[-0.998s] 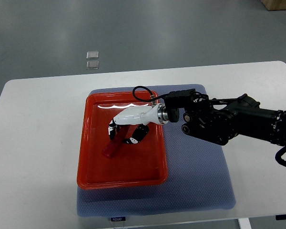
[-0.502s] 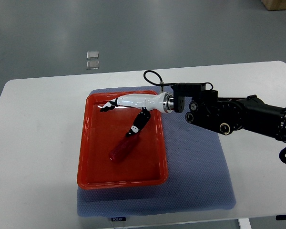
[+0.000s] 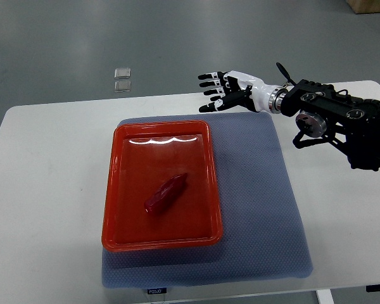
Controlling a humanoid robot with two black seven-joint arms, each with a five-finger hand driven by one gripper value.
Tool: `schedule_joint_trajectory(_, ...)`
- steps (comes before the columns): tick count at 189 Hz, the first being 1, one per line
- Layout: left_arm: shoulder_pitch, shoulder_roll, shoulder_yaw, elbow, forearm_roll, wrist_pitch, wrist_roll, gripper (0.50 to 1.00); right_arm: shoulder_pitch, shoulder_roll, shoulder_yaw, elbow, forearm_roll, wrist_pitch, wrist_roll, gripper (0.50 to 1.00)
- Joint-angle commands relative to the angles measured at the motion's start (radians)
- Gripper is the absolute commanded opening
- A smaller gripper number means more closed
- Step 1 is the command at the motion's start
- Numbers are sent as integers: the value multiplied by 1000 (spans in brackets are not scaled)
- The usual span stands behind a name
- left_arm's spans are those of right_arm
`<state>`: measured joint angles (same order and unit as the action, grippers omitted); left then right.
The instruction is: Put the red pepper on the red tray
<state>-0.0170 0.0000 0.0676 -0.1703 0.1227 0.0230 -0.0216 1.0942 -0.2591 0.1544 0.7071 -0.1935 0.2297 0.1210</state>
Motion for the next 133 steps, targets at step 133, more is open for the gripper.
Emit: schedule_joint_trajectory(133,0,0,0,0,0,0,0,1000,-295,0,384,-95,322,111,6,913)
